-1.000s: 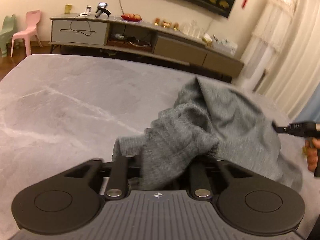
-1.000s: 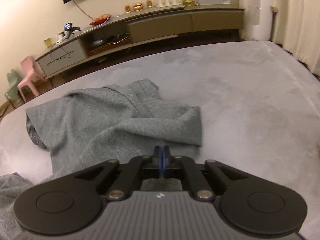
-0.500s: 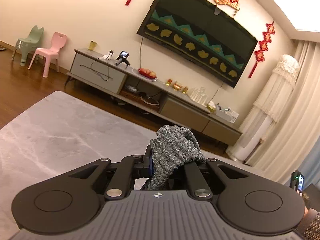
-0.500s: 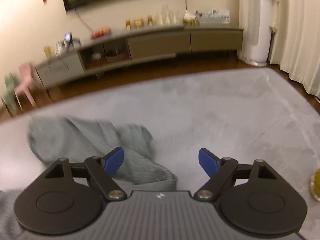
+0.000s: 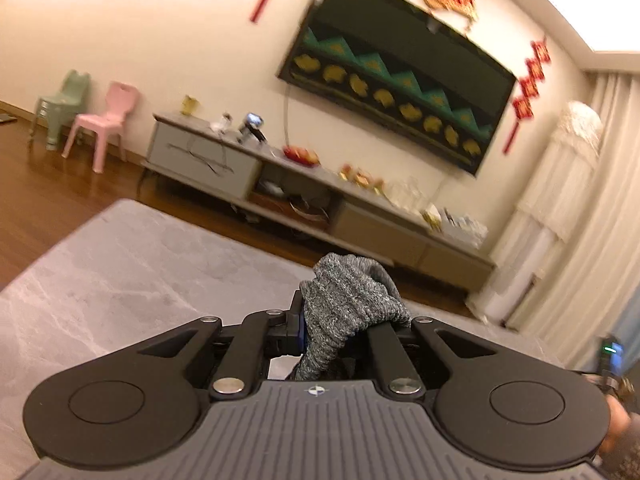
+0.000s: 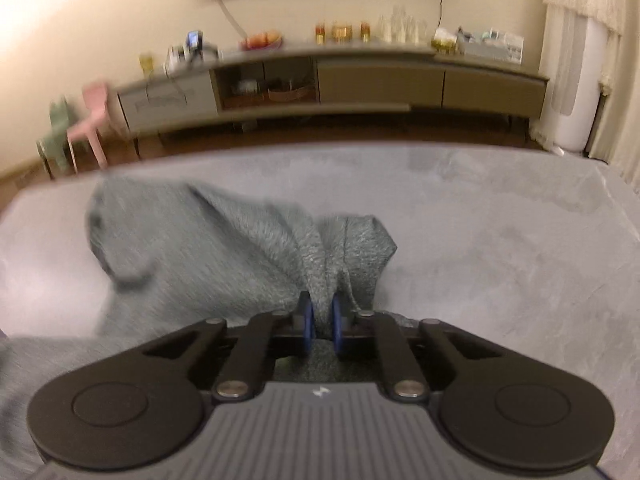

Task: Fold clothes

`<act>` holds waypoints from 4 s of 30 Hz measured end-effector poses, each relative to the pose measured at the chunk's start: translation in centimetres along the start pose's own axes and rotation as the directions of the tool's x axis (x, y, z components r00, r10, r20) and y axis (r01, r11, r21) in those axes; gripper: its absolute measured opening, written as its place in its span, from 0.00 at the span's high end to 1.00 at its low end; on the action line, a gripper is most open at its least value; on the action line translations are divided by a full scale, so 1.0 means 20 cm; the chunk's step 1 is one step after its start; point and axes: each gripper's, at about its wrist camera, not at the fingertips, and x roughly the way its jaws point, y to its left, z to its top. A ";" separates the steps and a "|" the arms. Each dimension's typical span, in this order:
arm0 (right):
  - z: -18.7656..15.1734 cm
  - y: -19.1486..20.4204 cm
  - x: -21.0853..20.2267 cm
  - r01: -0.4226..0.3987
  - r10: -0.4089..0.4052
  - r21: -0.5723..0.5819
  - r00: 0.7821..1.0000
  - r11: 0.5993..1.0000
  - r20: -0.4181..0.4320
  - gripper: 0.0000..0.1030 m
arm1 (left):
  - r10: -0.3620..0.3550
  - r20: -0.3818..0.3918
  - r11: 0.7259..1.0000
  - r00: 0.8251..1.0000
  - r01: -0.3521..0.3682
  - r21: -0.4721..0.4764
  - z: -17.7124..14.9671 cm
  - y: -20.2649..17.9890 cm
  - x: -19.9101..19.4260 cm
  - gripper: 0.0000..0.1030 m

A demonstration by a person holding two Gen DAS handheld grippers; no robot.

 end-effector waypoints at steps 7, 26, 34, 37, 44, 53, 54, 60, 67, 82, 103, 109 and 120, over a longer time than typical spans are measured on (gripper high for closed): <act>0.16 -0.16 -0.62 -0.203 0.131 0.262 0.954 0.944 0.268 0.91 | 0.064 0.171 0.990 0.983 -0.041 -0.135 0.10 0.11 -0.14 0.92; -0.04 -0.33 -0.25 0.131 -0.132 0.060 0.991 0.990 0.000 0.45 | 0.179 -0.212 0.973 0.961 -0.205 -0.106 0.02 0.20 0.18 0.62; -0.11 -0.33 -0.20 0.122 -0.121 0.089 0.993 0.989 -0.013 0.40 | 0.183 -0.339 0.979 0.923 -0.201 -0.018 -0.18 0.16 0.20 0.24; -0.13 -0.33 -0.13 0.098 -0.094 0.100 0.995 0.990 -0.044 0.38 | 0.205 -0.381 0.978 0.901 -0.208 0.033 -0.25 0.14 0.28 0.24; -0.16 -0.33 -0.01 0.102 -0.093 0.094 0.991 0.990 -0.101 0.44 | 0.258 -0.376 0.966 0.890 -0.235 0.107 -0.31 0.09 0.36 0.42; -0.14 -0.34 -0.06 0.094 -0.088 0.107 0.994 0.990 -0.059 0.95 | 0.248 -0.291 0.968 0.924 -0.226 0.108 -0.25 0.10 0.29 0.86; -0.13 -0.35 -0.09 0.087 -0.082 0.118 0.996 0.989 -0.046 0.96 | 0.241 -0.275 0.970 0.931 -0.220 0.107 -0.23 0.10 0.28 0.86; -0.08 -0.37 -0.18 0.055 -0.057 0.150 0.998 0.987 0.008 0.96 | 0.216 -0.236 0.976 0.947 -0.200 0.091 -0.18 0.10 0.25 0.86; -0.09 -0.40 -0.16 0.066 -0.064 0.205 0.998 0.977 -0.015 0.88 | 0.224 -0.267 0.974 0.937 -0.203 0.105 -0.19 0.10 0.29 0.85; -0.13 -0.41 -0.07 0.037 -0.032 0.243 0.999 0.969 -0.024 0.93 | 0.295 -0.237 0.944 0.926 -0.245 0.220 -0.25 0.03 0.43 0.86; -0.18 -0.35 -0.90 0.034 -0.034 -0.018 0.999 0.999 0.009 0.38 | 0.267 0.074 0.957 0.961 -0.255 -0.138 0.26 0.35 -0.16 0.87; -0.06 -0.15 -0.27 -0.066 0.058 -0.101 0.995 0.993 -0.087 0.37 | 0.240 0.102 0.966 0.966 -0.226 -0.129 0.24 0.33 -0.18 0.87; 0.17 -0.13 -0.71 -0.306 0.319 -0.101 0.933 0.947 0.168 0.97 | 0.137 0.250 0.972 0.959 -0.081 -0.220 0.38 0.40 -0.29 0.87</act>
